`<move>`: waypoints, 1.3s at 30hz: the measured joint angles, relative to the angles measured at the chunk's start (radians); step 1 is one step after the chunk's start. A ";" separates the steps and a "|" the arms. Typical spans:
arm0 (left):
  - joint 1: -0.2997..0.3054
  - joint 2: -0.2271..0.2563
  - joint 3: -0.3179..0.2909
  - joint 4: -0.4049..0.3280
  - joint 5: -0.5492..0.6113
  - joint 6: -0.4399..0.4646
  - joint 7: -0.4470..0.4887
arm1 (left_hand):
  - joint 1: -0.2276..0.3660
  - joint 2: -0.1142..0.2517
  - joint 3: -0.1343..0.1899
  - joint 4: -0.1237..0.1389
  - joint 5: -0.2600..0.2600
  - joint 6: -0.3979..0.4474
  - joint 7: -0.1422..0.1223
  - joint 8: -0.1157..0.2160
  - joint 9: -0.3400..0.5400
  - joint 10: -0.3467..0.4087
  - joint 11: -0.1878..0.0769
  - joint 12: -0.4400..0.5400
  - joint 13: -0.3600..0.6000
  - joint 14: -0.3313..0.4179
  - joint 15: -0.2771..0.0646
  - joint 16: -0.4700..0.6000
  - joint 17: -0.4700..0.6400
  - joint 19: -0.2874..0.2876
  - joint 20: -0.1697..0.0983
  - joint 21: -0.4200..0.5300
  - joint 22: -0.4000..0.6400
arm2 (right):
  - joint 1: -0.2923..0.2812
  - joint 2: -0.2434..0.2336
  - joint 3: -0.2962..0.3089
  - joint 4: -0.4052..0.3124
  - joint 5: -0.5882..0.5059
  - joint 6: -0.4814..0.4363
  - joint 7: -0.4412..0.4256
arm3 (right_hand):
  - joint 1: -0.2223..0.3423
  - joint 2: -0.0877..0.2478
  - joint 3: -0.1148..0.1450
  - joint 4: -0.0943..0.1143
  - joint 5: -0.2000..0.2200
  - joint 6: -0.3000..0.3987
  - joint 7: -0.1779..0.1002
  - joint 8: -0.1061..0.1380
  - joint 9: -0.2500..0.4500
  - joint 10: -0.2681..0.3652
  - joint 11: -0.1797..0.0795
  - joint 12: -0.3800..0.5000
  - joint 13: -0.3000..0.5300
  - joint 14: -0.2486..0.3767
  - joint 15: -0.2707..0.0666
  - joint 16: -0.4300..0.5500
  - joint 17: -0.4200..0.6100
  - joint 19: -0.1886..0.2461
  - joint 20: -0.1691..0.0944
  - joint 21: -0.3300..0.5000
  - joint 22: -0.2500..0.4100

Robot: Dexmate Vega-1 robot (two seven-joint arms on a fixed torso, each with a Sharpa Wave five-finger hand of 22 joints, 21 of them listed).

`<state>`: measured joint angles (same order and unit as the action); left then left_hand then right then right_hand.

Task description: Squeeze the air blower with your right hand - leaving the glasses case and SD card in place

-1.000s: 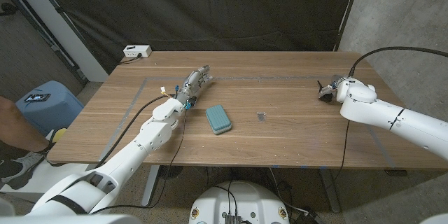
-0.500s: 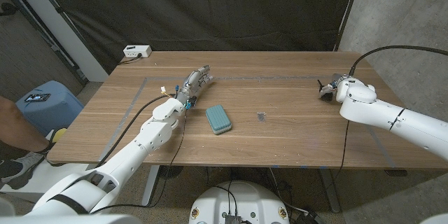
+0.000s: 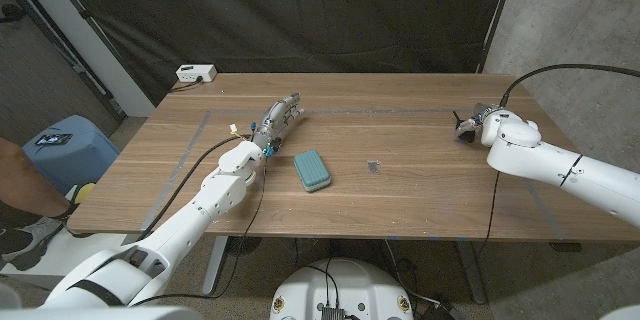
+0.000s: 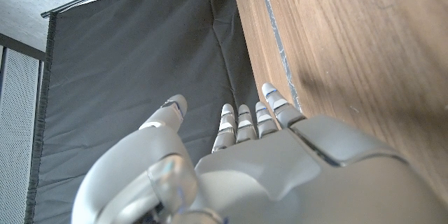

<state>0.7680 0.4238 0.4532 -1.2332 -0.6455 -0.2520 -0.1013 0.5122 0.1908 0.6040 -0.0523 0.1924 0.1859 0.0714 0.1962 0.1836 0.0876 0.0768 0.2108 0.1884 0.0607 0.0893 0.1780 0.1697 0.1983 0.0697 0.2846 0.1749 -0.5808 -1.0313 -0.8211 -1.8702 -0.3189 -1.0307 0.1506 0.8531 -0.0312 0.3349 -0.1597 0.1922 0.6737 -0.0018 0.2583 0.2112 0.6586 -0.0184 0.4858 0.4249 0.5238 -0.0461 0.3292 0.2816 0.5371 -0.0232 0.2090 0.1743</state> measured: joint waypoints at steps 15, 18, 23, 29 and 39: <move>0.016 0.006 -0.005 -0.024 0.002 -0.002 0.017 | 0.000 0.000 0.000 0.000 0.000 0.000 0.000 0.000 0.000 0.000 0.000 0.000 0.000 0.000 0.000 0.000 0.000 0.000 0.000 -0.006 0.000 | -0.030 0.000 0.056 -0.036 0.062 0.010 -0.043 | 0.004 0.004 -0.007 0.001 -0.004 0.009 0.002 -0.003 0.001 0.000 0.000 0.004 0.000 0.000 0.000 0.004 0.009 0.000 0.000 0.000 0.000; 0.018 0.007 -0.006 -0.025 0.002 -0.003 0.019 | 0.000 0.000 0.000 0.000 0.000 0.004 -0.004 0.000 0.000 0.000 0.000 0.000 0.000 0.000 0.000 0.000 0.000 0.000 0.000 -0.006 0.000 | -0.032 0.001 0.063 -0.040 0.073 0.011 -0.052 | 0.012 0.002 -0.007 0.001 -0.004 0.009 0.002 -0.003 0.001 0.000 0.000 0.004 0.000 0.000 0.000 0.008 0.009 0.000 0.000 0.000 0.000; 0.019 0.007 -0.006 -0.026 0.002 -0.004 0.021 | 0.000 0.000 0.000 0.000 0.000 0.005 -0.005 0.000 0.000 0.000 0.000 0.000 0.000 0.000 0.000 0.000 0.000 0.000 0.000 -0.006 0.000 | -0.037 0.004 0.077 -0.046 0.096 0.013 -0.068 | 0.013 0.003 -0.010 0.004 -0.004 0.009 0.002 -0.008 0.003 0.005 0.005 0.004 0.000 0.004 -0.004 0.008 0.010 0.000 0.000 0.000 0.000; 0.021 0.007 -0.007 -0.027 0.003 -0.005 0.025 | 0.000 0.000 0.000 0.000 0.000 0.005 -0.005 0.000 0.000 0.000 0.000 0.000 0.000 0.000 0.000 0.000 0.000 0.000 0.000 -0.006 0.000 | -0.054 0.011 0.116 -0.055 0.141 0.020 -0.091 | 0.014 0.003 -0.010 0.004 -0.004 0.013 0.006 -0.009 0.005 0.005 0.005 0.004 0.000 0.004 -0.004 0.011 0.014 0.000 0.000 0.000 0.000; 0.022 0.007 -0.008 -0.029 0.003 -0.006 0.026 | 0.000 0.000 0.000 0.000 0.000 0.005 -0.005 0.000 0.000 0.000 0.000 0.000 0.000 0.000 0.000 0.000 0.000 0.000 0.000 -0.011 0.000 | -0.085 0.019 0.181 -0.066 0.230 0.049 -0.140 | 0.017 0.006 -0.014 0.008 -0.004 0.016 0.009 -0.009 0.005 0.005 0.005 0.010 -0.003 0.004 -0.004 0.011 0.018 0.007 0.007 0.000 0.000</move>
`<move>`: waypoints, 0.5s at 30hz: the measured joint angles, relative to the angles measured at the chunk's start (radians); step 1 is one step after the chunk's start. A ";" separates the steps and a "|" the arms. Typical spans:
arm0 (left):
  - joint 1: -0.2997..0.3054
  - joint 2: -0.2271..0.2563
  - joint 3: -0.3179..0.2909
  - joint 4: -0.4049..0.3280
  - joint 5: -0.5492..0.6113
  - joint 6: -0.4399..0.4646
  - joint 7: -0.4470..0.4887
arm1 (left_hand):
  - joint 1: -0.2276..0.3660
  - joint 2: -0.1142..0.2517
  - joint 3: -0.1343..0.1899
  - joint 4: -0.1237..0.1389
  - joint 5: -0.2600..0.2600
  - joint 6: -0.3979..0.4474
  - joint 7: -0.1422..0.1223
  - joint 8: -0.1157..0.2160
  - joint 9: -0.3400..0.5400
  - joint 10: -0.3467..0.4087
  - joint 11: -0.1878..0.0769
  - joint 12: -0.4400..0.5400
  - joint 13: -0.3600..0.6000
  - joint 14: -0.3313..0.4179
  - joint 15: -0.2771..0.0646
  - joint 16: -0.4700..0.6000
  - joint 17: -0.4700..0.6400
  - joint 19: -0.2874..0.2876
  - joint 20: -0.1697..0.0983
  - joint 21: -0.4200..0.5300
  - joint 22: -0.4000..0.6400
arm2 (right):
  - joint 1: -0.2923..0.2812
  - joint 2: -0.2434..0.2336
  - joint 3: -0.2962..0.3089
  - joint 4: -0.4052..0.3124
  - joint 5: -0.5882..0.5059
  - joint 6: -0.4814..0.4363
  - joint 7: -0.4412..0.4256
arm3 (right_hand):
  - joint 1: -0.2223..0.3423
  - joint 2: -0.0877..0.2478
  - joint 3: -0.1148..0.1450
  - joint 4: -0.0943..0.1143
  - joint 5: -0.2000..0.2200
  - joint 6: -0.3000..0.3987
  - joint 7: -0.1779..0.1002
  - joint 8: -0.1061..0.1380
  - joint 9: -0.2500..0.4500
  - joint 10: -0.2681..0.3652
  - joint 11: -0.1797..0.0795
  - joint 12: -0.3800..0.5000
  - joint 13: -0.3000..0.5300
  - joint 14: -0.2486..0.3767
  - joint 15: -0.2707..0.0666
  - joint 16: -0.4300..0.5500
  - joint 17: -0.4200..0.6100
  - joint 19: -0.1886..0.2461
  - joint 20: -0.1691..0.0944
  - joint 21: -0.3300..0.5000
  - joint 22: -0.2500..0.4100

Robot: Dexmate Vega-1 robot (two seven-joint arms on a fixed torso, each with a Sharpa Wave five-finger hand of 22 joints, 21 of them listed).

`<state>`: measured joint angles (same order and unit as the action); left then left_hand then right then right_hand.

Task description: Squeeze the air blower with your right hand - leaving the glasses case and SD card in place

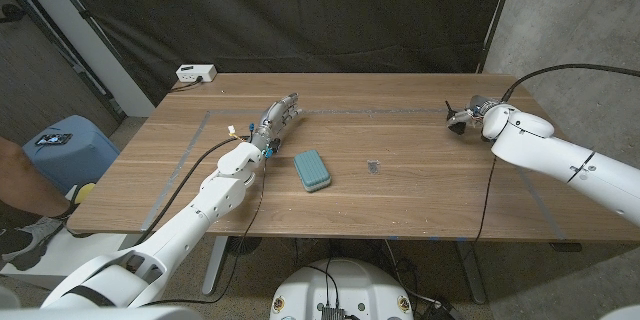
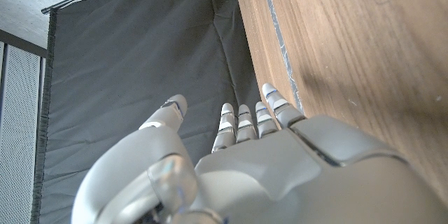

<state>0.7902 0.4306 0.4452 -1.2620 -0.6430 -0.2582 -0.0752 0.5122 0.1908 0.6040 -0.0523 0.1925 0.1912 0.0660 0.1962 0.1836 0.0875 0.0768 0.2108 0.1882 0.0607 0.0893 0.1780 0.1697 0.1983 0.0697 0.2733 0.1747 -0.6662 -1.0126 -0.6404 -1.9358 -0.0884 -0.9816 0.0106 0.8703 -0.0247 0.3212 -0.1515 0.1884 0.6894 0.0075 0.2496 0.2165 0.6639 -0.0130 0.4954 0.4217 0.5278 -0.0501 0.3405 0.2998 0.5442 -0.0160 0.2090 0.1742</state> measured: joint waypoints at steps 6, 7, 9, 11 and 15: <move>0.000 0.000 0.000 0.000 0.000 -0.002 0.000 | 0.000 0.000 0.000 0.000 0.000 0.000 0.000 0.000 0.000 0.000 0.000 0.000 0.000 0.000 0.000 0.000 0.000 0.000 0.000 -0.004 0.000 | -0.017 0.007 0.034 -0.005 0.048 0.017 -0.034 | 0.000 0.000 -0.006 -0.006 0.000 0.000 0.000 0.000 0.000 0.005 0.005 0.000 0.000 0.008 0.001 0.004 0.000 0.000 0.000 0.000 0.000; 0.000 0.000 0.000 0.000 0.000 -0.002 0.000 | 0.000 0.000 0.000 0.000 0.000 0.000 0.000 0.000 0.000 0.000 0.000 0.000 0.000 0.000 0.000 0.000 0.000 0.000 0.000 -0.004 0.000 | -0.019 0.007 0.038 -0.006 0.054 0.019 -0.038 | 0.000 0.000 -0.006 -0.006 0.000 0.000 0.000 0.000 0.000 0.005 0.005 0.000 0.000 0.009 0.002 0.004 0.001 0.000 0.000 0.000 0.000; 0.000 0.000 -0.001 0.000 0.000 -0.002 -0.001 | 0.000 0.000 0.000 0.000 0.000 0.000 0.000 0.000 0.000 0.000 0.000 0.000 0.000 0.000 0.000 0.000 0.000 0.004 -0.004 -0.004 0.000 | -0.025 0.011 0.051 -0.007 0.073 0.026 -0.051 | 0.000 0.000 -0.006 -0.006 0.000 0.000 0.000 -0.004 0.000 0.005 0.005 0.000 0.000 0.009 0.002 0.004 0.005 0.000 0.000 0.000 0.000; 0.000 0.000 -0.001 0.000 0.000 -0.003 -0.001 | 0.000 0.000 0.000 0.000 0.000 0.000 0.000 0.000 0.000 0.000 0.000 0.000 0.000 0.000 0.000 0.000 0.000 0.010 -0.001 -0.004 0.000 | -0.029 0.012 0.058 -0.007 0.083 0.029 -0.059 | 0.005 0.005 -0.009 -0.003 0.000 0.004 0.004 -0.007 0.000 0.005 0.005 0.000 0.000 0.009 0.002 0.007 0.005 0.000 0.000 0.000 0.000; -0.001 0.000 -0.001 0.000 0.000 -0.003 -0.003 | 0.000 0.000 0.000 0.000 0.000 0.000 0.000 0.000 0.000 0.000 0.000 0.000 0.000 0.000 0.000 0.000 0.000 0.009 -0.002 -0.004 0.000 | -0.040 0.017 0.082 -0.010 0.117 0.046 -0.084 | 0.005 0.005 -0.010 -0.001 0.000 0.005 0.006 -0.007 -0.001 0.005 0.005 0.004 0.000 0.009 0.002 0.007 0.005 0.000 0.000 0.000 0.000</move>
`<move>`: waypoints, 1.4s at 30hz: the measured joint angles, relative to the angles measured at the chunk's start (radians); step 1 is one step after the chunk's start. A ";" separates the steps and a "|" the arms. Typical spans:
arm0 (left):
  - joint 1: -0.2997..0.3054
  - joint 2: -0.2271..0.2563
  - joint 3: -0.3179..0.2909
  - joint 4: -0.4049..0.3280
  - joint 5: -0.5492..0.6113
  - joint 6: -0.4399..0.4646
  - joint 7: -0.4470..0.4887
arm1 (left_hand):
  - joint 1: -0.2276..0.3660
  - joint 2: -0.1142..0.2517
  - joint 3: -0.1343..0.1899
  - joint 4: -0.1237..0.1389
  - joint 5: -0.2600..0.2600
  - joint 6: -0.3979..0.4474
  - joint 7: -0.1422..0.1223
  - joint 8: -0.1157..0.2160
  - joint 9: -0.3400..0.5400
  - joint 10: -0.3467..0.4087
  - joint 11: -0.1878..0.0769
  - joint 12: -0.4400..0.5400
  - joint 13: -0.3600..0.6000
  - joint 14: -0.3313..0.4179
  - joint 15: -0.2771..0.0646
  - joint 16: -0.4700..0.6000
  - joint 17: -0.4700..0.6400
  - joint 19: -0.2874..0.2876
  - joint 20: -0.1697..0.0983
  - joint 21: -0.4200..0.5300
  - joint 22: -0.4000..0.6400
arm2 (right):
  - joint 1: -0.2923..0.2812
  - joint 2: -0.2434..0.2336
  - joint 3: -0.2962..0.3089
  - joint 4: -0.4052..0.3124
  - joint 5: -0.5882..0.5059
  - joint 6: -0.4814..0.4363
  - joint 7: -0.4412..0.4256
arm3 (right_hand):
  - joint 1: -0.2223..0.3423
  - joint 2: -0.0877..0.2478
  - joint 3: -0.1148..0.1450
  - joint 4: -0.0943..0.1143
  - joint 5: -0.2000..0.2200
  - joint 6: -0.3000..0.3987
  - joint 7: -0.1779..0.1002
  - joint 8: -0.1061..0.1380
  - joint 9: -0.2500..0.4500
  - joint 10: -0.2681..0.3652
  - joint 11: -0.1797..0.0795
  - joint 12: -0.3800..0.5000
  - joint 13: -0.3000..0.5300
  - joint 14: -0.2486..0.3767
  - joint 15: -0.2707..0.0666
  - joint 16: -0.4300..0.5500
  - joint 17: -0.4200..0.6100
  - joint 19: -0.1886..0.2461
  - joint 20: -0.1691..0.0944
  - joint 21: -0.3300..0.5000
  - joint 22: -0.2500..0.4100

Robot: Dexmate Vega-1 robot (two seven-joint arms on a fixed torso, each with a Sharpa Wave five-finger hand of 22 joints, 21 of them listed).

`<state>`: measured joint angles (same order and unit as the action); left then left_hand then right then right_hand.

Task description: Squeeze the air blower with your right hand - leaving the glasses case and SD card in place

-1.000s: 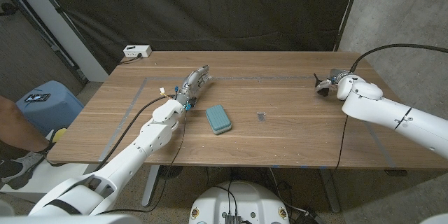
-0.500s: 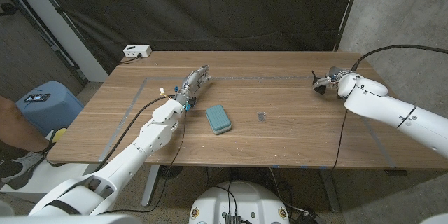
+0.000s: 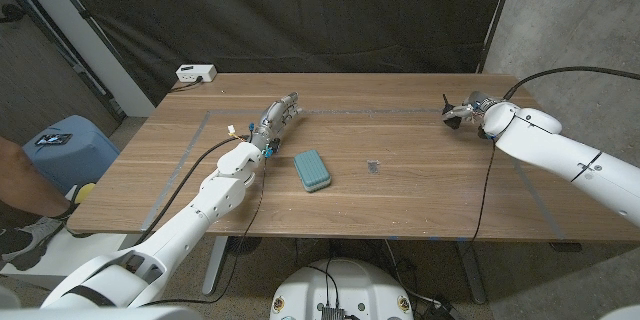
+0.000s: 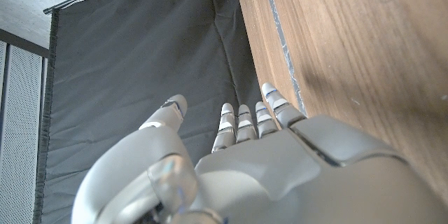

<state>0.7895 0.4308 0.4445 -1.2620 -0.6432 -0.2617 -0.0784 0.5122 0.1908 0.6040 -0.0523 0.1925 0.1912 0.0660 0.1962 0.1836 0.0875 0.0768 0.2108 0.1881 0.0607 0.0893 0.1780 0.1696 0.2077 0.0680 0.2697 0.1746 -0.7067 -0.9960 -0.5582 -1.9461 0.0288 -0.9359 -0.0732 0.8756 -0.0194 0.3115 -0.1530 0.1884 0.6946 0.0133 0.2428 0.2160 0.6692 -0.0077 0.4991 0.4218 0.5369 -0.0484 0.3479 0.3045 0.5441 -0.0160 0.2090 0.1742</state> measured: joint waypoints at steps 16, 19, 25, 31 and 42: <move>-0.001 0.001 0.002 -0.003 0.000 -0.001 -0.004 | 0.009 0.001 0.000 0.000 0.000 0.000 0.000 -0.004 0.000 0.000 0.000 0.000 0.000 0.000 0.000 0.000 0.000 0.000 0.000 -0.005 0.000 | -0.035 0.018 0.073 0.002 0.119 0.076 -0.058 | 0.004 0.004 -0.003 0.003 0.000 0.008 0.003 -0.002 0.001 0.007 0.003 0.000 -0.009 0.009 -0.001 0.008 0.009 0.000 0.000 0.000 0.000; -0.001 0.001 0.002 -0.004 0.000 -0.001 -0.004 | 0.009 0.001 0.000 0.000 0.000 0.000 0.000 -0.004 0.000 0.000 0.000 0.000 0.000 0.000 0.000 0.000 0.000 0.000 0.000 -0.007 0.000 | -0.041 0.022 0.085 0.009 0.142 0.095 -0.065 | 0.004 0.004 -0.003 0.003 0.000 0.008 0.003 -0.002 0.001 0.007 0.003 0.000 -0.009 0.009 -0.001 0.008 0.009 0.000 0.000 0.000 0.000; -0.002 0.000 0.004 -0.005 0.000 0.000 -0.004 | 0.009 0.001 0.000 0.000 0.000 0.000 0.000 -0.004 0.000 0.000 0.000 0.000 0.000 0.000 0.000 0.000 0.000 0.000 0.000 -0.007 0.000 | -0.053 0.029 0.105 0.023 0.185 0.136 -0.075 | 0.008 0.008 -0.003 0.003 0.000 0.008 0.003 -0.008 0.000 0.007 0.003 0.000 -0.009 0.009 -0.001 0.008 0.012 0.000 0.000 0.000 0.000; -0.002 0.000 0.004 -0.005 0.000 0.002 -0.002 | 0.009 0.001 0.000 0.000 0.000 0.000 0.000 -0.004 0.000 0.000 0.000 0.000 0.000 0.000 0.000 0.000 0.000 0.000 0.000 -0.008 0.000 | -0.065 0.041 0.129 0.040 0.230 0.177 -0.083 | 0.008 0.008 -0.003 0.003 -0.004 0.007 0.003 -0.008 0.000 0.007 0.003 0.000 -0.009 0.016 -0.002 0.008 0.014 0.009 0.002 0.000 0.001; -0.001 -0.002 0.002 -0.003 -0.002 0.003 -0.001 | 0.009 0.001 0.000 0.000 0.000 0.000 0.000 -0.004 0.000 0.000 0.000 0.000 0.000 0.000 0.000 0.000 0.000 0.000 0.000 -0.011 0.000 | -0.085 0.063 0.168 0.071 0.314 0.253 -0.095 | 0.008 0.008 -0.012 0.001 -0.004 0.010 0.001 -0.008 0.000 0.020 0.005 0.004 -0.009 0.019 -0.005 0.015 0.018 0.009 0.002 0.000 0.005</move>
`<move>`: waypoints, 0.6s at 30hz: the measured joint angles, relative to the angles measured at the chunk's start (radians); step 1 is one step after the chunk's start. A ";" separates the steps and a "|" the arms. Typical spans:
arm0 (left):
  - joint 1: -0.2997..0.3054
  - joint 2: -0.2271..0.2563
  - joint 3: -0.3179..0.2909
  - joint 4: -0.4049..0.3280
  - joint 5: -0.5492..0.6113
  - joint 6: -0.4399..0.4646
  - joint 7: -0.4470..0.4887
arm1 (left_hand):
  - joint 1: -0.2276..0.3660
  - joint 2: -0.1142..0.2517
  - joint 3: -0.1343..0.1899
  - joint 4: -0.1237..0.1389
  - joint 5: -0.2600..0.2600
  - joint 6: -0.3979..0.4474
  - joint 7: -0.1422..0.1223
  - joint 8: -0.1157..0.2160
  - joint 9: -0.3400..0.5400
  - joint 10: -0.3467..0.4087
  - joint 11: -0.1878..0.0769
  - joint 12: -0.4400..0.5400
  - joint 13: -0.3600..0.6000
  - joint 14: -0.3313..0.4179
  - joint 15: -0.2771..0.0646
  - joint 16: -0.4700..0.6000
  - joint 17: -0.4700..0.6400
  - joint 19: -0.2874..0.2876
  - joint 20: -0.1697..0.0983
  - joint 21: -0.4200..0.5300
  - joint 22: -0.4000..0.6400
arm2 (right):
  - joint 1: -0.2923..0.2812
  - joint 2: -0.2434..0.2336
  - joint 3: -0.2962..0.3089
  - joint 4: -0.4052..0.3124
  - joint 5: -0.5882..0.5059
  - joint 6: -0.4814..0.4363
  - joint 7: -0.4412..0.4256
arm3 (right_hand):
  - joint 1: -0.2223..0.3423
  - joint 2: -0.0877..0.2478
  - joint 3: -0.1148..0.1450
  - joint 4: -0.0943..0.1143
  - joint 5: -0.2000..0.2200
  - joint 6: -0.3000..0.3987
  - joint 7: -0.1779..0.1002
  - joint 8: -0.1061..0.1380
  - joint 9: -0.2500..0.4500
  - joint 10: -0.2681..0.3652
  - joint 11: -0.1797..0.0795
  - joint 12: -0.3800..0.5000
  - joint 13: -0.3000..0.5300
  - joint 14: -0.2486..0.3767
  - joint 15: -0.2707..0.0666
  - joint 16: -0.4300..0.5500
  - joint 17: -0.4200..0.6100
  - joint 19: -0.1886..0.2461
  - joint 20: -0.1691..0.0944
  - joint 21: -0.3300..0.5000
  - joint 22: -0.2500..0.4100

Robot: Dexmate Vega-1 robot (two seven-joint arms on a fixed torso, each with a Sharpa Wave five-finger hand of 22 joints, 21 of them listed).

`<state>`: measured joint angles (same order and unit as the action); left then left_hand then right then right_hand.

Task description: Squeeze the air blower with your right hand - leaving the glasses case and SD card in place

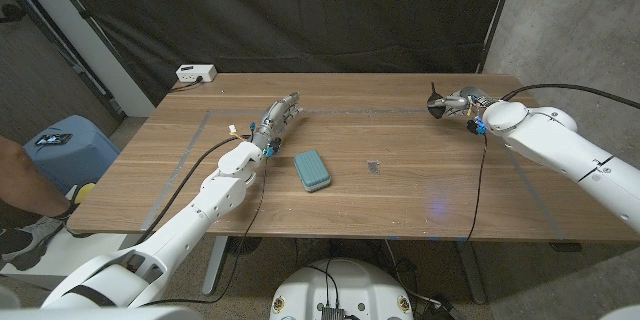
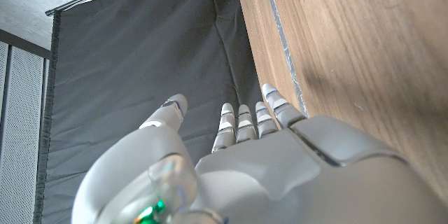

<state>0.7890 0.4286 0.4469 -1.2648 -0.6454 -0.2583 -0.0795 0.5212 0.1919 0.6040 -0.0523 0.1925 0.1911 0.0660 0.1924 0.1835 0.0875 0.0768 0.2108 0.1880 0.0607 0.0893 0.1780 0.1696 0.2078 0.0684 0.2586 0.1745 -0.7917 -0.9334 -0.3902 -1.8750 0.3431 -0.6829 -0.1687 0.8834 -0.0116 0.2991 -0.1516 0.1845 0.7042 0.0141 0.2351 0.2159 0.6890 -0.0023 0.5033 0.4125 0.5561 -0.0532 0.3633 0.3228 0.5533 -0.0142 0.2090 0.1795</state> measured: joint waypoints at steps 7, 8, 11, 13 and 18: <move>0.002 -0.001 -0.002 0.002 -0.004 0.000 0.000 | 0.000 0.000 0.000 0.000 0.000 0.000 0.000 0.000 0.000 0.000 0.000 0.000 0.000 0.000 0.000 0.000 0.000 0.003 0.003 -0.004 0.000 | -0.011 0.014 0.017 0.024 0.050 0.052 -0.001 | 0.000 0.000 -0.004 0.004 0.000 0.002 -0.002 -0.008 0.002 0.000 0.000 0.000 0.000 0.000 0.000 0.000 0.005 0.000 0.000 0.000 0.000; 0.002 -0.001 -0.002 0.002 -0.004 0.000 0.000 | 0.000 0.000 0.000 0.000 0.000 0.000 0.000 0.000 0.000 0.000 0.000 0.000 0.000 0.000 0.000 0.000 0.000 0.003 0.003 -0.004 0.000 | -0.013 0.016 0.020 0.027 0.059 0.061 -0.002 | 0.000 0.000 -0.004 0.004 0.000 0.002 -0.002 -0.009 0.004 0.000 0.000 0.000 0.000 0.000 0.000 0.000 0.005 0.000 0.000 0.000 0.000; 0.004 -0.001 -0.003 0.002 -0.005 0.000 0.000 | 0.000 0.000 0.000 0.000 0.000 0.000 0.000 0.000 0.000 0.000 0.000 0.000 0.000 0.000 0.000 0.000 0.000 0.003 0.003 -0.004 0.000 | -0.017 0.022 0.025 0.035 0.081 0.083 -0.002 | 0.000 0.000 -0.008 0.008 0.000 0.002 -0.002 -0.009 0.005 0.000 0.000 0.000 -0.002 0.000 0.000 0.000 0.005 0.000 0.000 0.000 0.000; 0.004 -0.001 -0.004 0.002 -0.005 0.000 0.001 | 0.000 0.000 0.000 0.000 0.000 0.000 0.000 0.000 0.000 0.000 0.000 0.000 0.000 0.000 0.000 0.000 0.000 0.003 0.003 -0.004 0.000 | -0.021 0.027 0.030 0.044 0.091 0.096 -0.002 | 0.000 0.000 -0.008 0.008 0.000 0.001 -0.002 -0.009 0.005 0.000 0.000 0.000 -0.002 0.000 0.000 0.000 0.005 0.000 0.000 0.000 0.000; 0.007 -0.001 -0.005 0.001 -0.005 0.000 0.004 | 0.000 0.000 0.000 0.000 0.000 0.000 0.000 0.000 0.000 0.000 0.000 0.000 0.000 0.000 0.000 0.000 0.000 0.003 0.003 -0.004 0.000 | -0.028 0.039 0.039 0.064 0.124 0.132 0.001 | 0.000 0.000 -0.014 0.008 0.000 0.002 0.006 -0.009 0.005 -0.004 0.004 0.002 -0.002 0.000 0.000 0.000 0.005 0.000 0.000 0.000 0.000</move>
<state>0.7959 0.4280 0.4419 -1.2635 -0.6504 -0.2584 -0.0754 0.5211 0.1919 0.6040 -0.0523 0.1925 0.1912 0.0660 0.1924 0.1835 0.0875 0.0768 0.2108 0.1880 0.0606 0.0893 0.1780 0.1697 0.2109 0.0714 0.2546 0.1745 -0.8195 -0.8945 -0.3509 -1.8111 0.4676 -0.5511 -0.1681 0.8833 -0.0116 0.2852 -0.1432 0.1845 0.7058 0.0202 0.2265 0.2212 0.6851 0.0016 0.5049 0.4108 0.5560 -0.0532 0.3633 0.3275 0.5532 -0.0142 0.2090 0.1794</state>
